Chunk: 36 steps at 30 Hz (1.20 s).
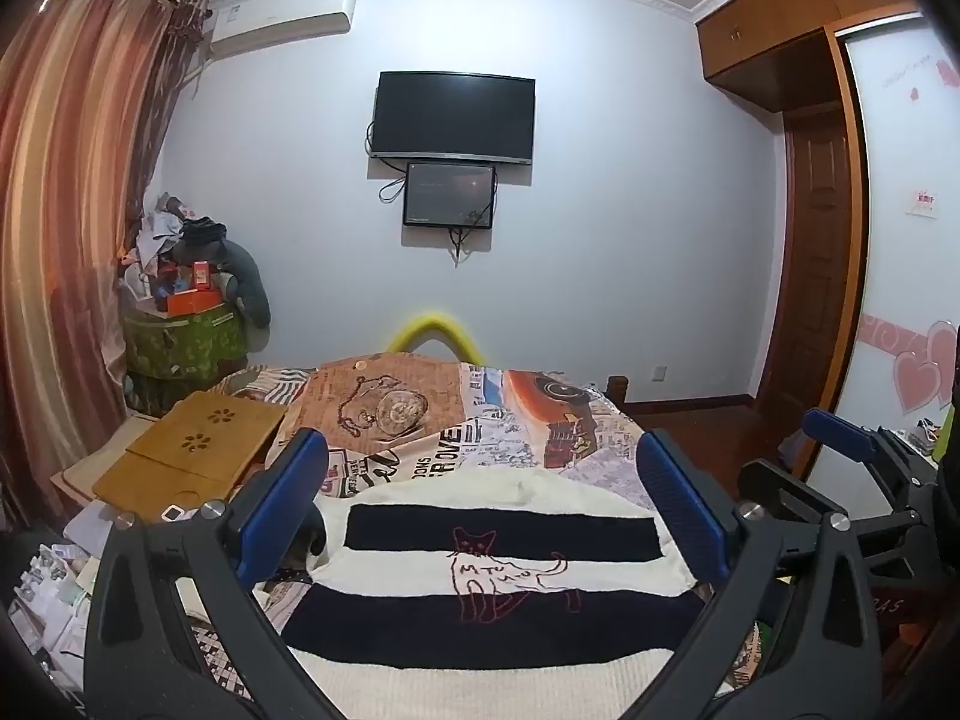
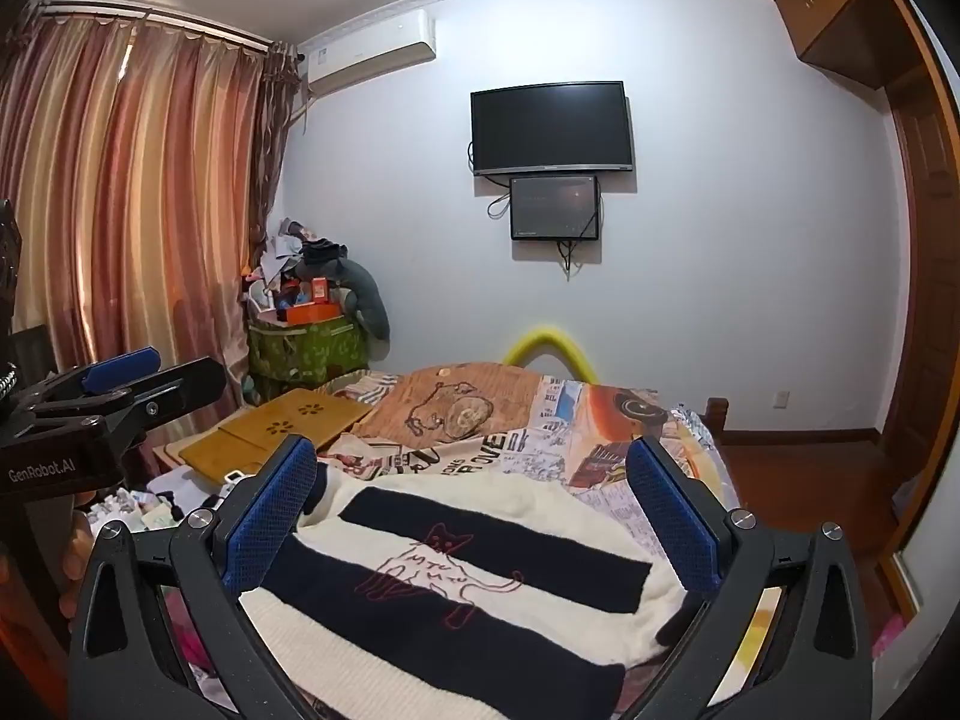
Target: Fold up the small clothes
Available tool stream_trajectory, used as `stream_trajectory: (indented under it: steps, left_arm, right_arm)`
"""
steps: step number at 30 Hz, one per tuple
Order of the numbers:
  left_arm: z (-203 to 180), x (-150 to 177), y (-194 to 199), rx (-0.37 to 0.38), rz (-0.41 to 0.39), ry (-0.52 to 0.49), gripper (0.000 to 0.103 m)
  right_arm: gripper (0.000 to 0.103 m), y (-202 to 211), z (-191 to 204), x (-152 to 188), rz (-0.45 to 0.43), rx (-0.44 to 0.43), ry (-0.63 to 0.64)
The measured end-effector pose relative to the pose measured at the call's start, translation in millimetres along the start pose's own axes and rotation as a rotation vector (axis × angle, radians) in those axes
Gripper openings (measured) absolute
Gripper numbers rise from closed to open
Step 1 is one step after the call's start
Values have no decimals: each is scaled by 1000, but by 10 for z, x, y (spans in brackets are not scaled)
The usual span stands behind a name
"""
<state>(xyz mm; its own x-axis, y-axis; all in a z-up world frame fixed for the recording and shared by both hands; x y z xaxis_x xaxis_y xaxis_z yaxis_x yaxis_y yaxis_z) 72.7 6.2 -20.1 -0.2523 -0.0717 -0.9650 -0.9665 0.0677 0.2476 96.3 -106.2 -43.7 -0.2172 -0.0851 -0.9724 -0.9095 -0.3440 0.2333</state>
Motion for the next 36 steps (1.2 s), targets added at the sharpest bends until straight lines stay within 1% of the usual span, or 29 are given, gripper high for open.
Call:
stream_trajectory:
  steps: [14,19,36]
  left_arm:
    - [6,33,-51,2,14,4,103]
    - [13,41,-56,3,15,4,103]
    - [18,44,-66,2,16,4,103]
  right_arm:
    - [103,-29,52,55,8,3,-1]
    - [103,-88,48,141,13,5,-5]
    - [103,-93,39,133,20,10,-8]
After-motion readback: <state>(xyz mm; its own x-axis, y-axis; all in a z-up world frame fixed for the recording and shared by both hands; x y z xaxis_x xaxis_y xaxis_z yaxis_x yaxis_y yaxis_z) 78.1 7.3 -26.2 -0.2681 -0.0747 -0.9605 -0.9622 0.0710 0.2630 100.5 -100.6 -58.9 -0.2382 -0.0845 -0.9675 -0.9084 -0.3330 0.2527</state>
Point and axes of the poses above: each gripper's, at about its wrist camera, not at the fingertips, and y roughly against the way its jaws point, z to its left, x to its underside, the point moved 7 cm from there along -y, roughly the way its jaws point, and after that the axes turned 5 degrees about x, right-handed, at the moved point
